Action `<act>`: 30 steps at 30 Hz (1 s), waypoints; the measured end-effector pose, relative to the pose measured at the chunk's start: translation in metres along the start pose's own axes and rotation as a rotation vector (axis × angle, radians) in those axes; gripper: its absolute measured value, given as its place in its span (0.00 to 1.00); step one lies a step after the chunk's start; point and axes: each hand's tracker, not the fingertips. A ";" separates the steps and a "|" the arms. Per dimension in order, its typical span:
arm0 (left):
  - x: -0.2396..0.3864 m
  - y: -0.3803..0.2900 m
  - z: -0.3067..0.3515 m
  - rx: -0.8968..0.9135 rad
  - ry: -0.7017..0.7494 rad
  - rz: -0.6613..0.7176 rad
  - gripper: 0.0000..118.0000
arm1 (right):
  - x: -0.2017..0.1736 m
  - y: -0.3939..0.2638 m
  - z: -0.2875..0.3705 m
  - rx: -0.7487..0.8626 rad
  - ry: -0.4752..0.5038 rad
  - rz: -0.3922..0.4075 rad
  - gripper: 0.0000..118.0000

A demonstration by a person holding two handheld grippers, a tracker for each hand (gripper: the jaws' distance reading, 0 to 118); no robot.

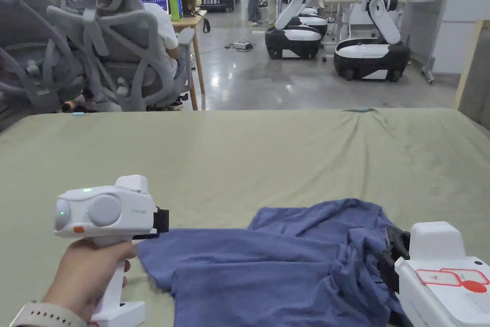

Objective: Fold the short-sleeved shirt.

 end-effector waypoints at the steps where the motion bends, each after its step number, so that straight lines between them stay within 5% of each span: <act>1: -0.007 0.010 -0.015 -0.025 0.057 -0.020 0.00 | 0.000 0.000 -0.001 -0.001 -0.001 0.001 0.00; 5: -0.022 0.025 -0.050 -0.063 0.081 0.065 0.03 | 0.004 -0.002 -0.009 -0.014 -0.007 0.000 0.00; 6: -0.023 0.023 -0.054 -0.077 0.081 0.072 0.22 | 0.005 -0.002 -0.011 -0.018 -0.008 -0.002 0.00; 8: -0.026 0.022 -0.074 -0.107 0.131 0.070 0.93 | 0.008 -0.003 -0.014 -0.027 -0.012 -0.002 0.00; 9: -0.027 0.020 -0.084 -0.125 0.176 0.068 1.00 | 0.009 -0.003 -0.015 -0.031 -0.018 0.002 0.00; 11: -0.030 0.014 -0.097 -0.128 0.227 0.056 0.84 | 0.013 -0.003 -0.017 -0.037 -0.027 0.008 0.00; 16: -0.033 -0.007 -0.134 -0.297 0.189 0.071 0.74 | 0.026 -0.002 -0.022 -0.051 -0.060 0.019 0.00; 17: -0.029 -0.013 -0.140 -0.352 0.140 0.041 0.54 | 0.030 -0.002 -0.023 -0.055 -0.065 0.020 0.00; 20: -0.034 0.001 -0.143 -0.317 0.177 -0.019 0.39 | 0.042 0.000 -0.028 -0.067 -0.087 0.022 0.00; 22: -0.031 0.007 -0.134 -0.285 0.167 -0.032 0.00 | 0.053 0.001 -0.034 -0.074 -0.098 0.020 0.00; 30: -0.009 0.016 -0.068 -0.049 0.015 0.019 0.00 | 0.132 -0.014 -0.100 -0.250 -0.146 0.027 0.00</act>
